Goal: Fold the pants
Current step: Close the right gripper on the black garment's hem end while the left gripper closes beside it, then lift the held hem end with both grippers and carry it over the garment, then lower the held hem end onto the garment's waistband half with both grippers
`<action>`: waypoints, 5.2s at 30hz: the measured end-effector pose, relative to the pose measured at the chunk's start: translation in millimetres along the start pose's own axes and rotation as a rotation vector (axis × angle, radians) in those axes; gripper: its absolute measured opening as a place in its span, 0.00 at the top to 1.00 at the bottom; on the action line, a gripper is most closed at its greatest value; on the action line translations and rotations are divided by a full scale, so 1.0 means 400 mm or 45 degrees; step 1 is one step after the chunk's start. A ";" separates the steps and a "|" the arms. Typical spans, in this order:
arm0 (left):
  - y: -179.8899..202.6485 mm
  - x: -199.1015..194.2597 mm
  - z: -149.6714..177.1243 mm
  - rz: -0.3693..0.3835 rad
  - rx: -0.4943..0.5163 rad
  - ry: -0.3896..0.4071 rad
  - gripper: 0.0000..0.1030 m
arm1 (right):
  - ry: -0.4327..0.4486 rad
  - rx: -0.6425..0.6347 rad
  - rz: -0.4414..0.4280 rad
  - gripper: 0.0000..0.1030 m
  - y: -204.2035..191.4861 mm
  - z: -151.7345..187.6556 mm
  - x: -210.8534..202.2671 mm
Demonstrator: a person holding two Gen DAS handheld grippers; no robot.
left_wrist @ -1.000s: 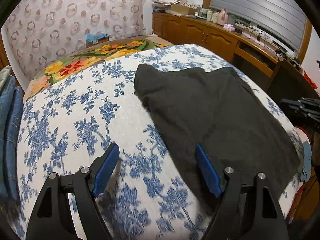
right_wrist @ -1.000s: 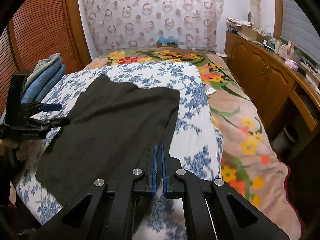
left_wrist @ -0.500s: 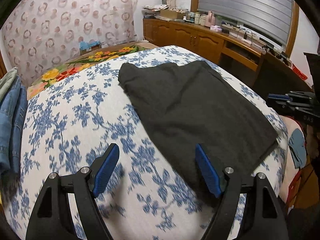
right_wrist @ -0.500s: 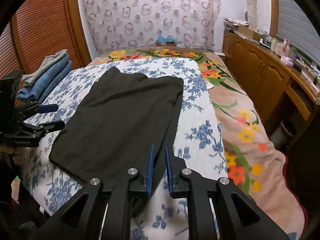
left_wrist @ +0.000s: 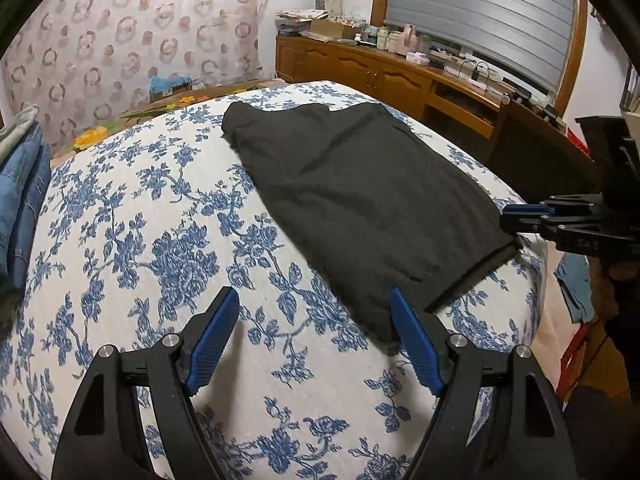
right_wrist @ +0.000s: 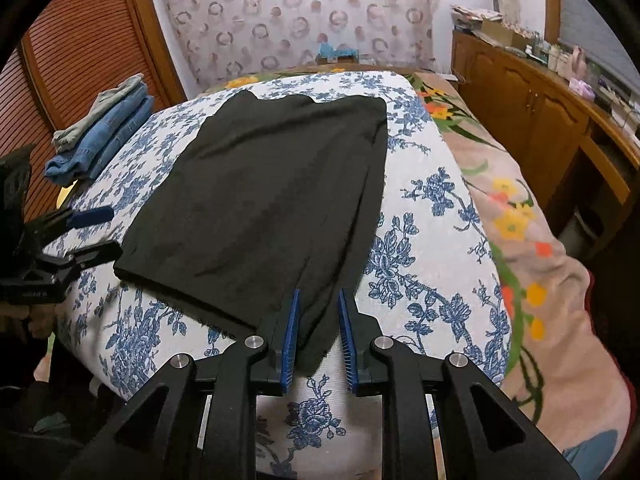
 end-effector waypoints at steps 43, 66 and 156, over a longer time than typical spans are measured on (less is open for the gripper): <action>0.106 0.005 0.022 0.138 0.100 0.023 0.66 | 0.024 0.019 0.006 0.63 -0.007 0.030 0.003; 0.059 -0.180 -0.147 0.060 0.119 0.276 0.88 | 0.251 -0.074 -0.154 0.90 -0.080 -0.106 -0.135; -0.171 -0.206 -0.058 -0.176 0.021 0.197 0.88 | 0.112 -0.330 -0.291 0.91 -0.343 -0.330 -0.123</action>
Point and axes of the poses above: each gripper's, at about its wrist camera, not at the fingertips, and x roughly the way its jaws point, y to its right, z to its underside, the point moved 7 cm from there along x, roughly the way its jaws point, and after that the axes turned 7 degrees about x, right-handed, at the moved point
